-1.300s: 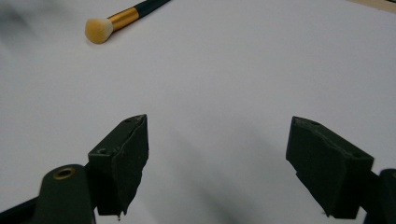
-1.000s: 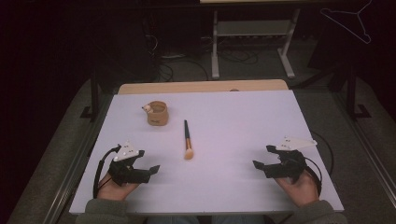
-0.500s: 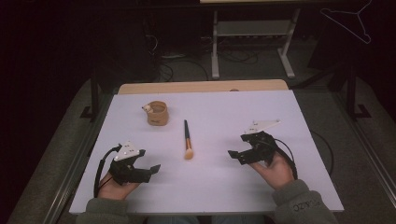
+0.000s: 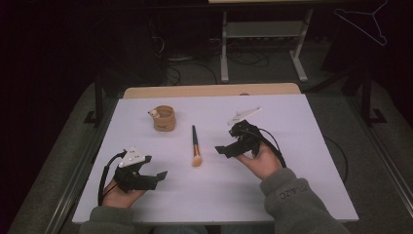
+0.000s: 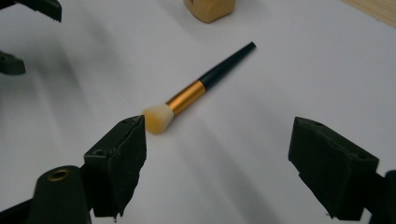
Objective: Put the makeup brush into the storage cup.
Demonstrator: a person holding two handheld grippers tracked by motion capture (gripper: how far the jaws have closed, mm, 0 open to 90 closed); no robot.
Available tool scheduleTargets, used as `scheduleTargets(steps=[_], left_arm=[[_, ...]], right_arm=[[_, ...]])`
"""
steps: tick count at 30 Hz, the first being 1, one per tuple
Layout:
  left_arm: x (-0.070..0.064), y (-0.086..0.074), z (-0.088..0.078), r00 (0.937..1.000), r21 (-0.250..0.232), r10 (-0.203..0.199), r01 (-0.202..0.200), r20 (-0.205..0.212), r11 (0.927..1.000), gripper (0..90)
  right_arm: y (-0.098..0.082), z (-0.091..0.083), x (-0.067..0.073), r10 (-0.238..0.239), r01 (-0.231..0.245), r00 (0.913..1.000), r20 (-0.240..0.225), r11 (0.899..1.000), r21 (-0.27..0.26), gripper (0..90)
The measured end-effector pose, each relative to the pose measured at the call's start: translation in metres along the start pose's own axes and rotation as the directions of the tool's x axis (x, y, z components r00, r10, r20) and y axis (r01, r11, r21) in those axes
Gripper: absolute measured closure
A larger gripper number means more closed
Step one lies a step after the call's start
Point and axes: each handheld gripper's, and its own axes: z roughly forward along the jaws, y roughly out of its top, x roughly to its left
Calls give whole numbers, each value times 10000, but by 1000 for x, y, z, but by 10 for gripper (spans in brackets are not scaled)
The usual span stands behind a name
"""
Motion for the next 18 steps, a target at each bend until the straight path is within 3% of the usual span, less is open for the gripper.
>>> scheduleTargets(steps=[6,13,14,15,18], left_arm=[[1,0,-1,10000,97,70,-70,16,9999,191],[2,0,-1,10000,80,75,-75,11,9999,191],[1,0,0,9999,-118,-149,150,52,9998,191],[2,0,-1,10000,22,-9,9,29,10000,191],[1,0,0,10000,-48,-72,73,54,10000,191]], right_arm=[[24,19,0,197,-194,9997,-126,9996,181,189],[47,42,1,313,-320,9994,142,9983,491,240],[47,42,1,313,-320,9994,142,9983,491,240],[53,50,1,332,-349,9991,271,9972,666,267],[60,62,2,371,-394,9989,290,9958,823,282]])
